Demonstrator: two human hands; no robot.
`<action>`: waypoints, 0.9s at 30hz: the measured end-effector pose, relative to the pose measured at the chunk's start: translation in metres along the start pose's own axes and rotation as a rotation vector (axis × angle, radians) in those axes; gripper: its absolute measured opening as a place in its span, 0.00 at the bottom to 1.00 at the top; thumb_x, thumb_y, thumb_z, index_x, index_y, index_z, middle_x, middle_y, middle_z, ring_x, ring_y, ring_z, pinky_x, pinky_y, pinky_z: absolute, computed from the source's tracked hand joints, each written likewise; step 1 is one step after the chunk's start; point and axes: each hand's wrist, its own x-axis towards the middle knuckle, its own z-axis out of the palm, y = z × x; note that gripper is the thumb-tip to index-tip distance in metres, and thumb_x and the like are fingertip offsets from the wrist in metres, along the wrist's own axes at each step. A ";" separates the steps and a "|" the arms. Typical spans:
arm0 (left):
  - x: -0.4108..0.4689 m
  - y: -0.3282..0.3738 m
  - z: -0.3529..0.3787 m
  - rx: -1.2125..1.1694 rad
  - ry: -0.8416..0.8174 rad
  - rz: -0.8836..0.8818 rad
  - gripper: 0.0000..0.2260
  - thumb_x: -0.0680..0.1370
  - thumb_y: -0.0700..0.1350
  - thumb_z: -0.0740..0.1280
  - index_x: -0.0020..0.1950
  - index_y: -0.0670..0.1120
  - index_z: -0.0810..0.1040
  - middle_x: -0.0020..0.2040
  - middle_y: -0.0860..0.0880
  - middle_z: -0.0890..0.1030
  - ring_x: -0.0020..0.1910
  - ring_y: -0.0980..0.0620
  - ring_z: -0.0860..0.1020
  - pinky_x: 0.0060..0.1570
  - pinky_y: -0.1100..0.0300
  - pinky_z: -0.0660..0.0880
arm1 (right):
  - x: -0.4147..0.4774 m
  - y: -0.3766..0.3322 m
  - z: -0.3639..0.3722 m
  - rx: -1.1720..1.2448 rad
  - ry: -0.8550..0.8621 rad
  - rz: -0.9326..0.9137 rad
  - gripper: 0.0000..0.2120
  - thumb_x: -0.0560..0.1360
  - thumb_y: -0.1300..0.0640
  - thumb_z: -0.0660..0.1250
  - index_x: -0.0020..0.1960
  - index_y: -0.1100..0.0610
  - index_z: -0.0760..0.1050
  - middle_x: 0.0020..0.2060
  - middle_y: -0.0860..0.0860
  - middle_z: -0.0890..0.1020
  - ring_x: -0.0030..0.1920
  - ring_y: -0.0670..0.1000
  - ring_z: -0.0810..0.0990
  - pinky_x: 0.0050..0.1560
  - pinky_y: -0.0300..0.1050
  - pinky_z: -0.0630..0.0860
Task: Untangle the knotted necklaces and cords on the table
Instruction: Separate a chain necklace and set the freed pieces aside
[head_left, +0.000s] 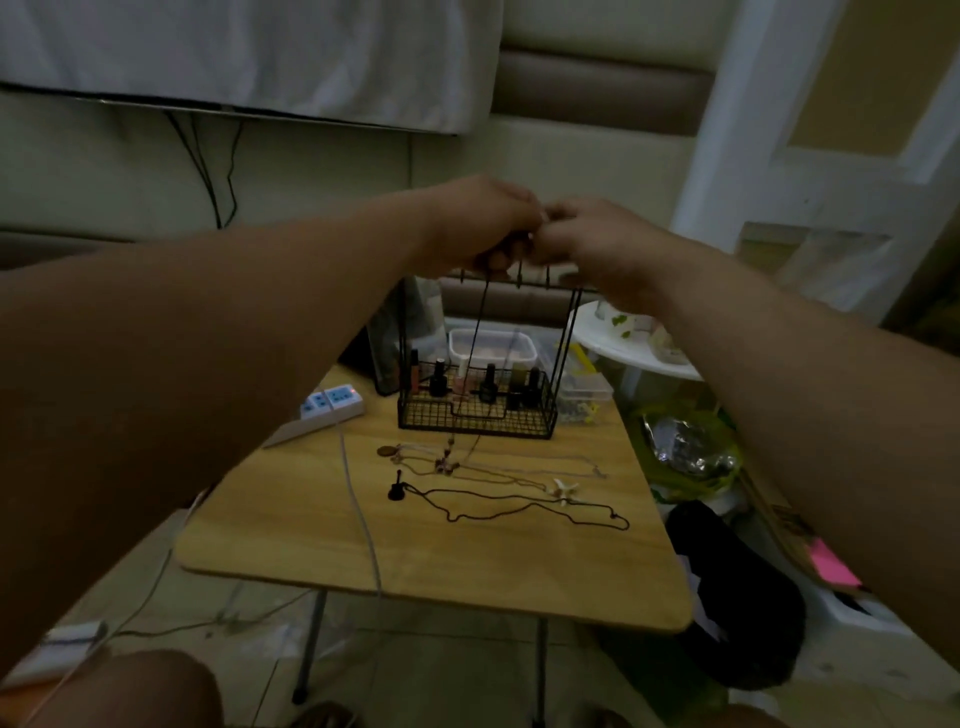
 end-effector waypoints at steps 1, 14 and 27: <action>0.000 -0.003 -0.004 0.002 -0.001 0.004 0.09 0.85 0.45 0.62 0.53 0.45 0.81 0.37 0.48 0.75 0.30 0.54 0.72 0.36 0.57 0.74 | 0.006 0.004 0.001 0.044 -0.030 0.013 0.08 0.76 0.62 0.69 0.54 0.55 0.81 0.45 0.52 0.86 0.50 0.51 0.85 0.51 0.47 0.75; 0.008 -0.071 -0.044 0.037 0.086 -0.060 0.08 0.86 0.45 0.62 0.55 0.45 0.80 0.39 0.48 0.80 0.36 0.53 0.79 0.40 0.60 0.78 | 0.030 0.055 -0.026 0.297 -0.027 0.112 0.11 0.85 0.56 0.63 0.57 0.62 0.80 0.27 0.48 0.71 0.31 0.49 0.74 0.42 0.48 0.81; 0.041 -0.093 -0.053 0.105 0.267 -0.092 0.05 0.85 0.45 0.65 0.52 0.47 0.80 0.46 0.45 0.84 0.46 0.49 0.83 0.47 0.57 0.80 | 0.067 0.078 -0.029 0.102 0.179 0.072 0.10 0.84 0.56 0.65 0.53 0.61 0.83 0.36 0.55 0.79 0.37 0.51 0.78 0.43 0.43 0.80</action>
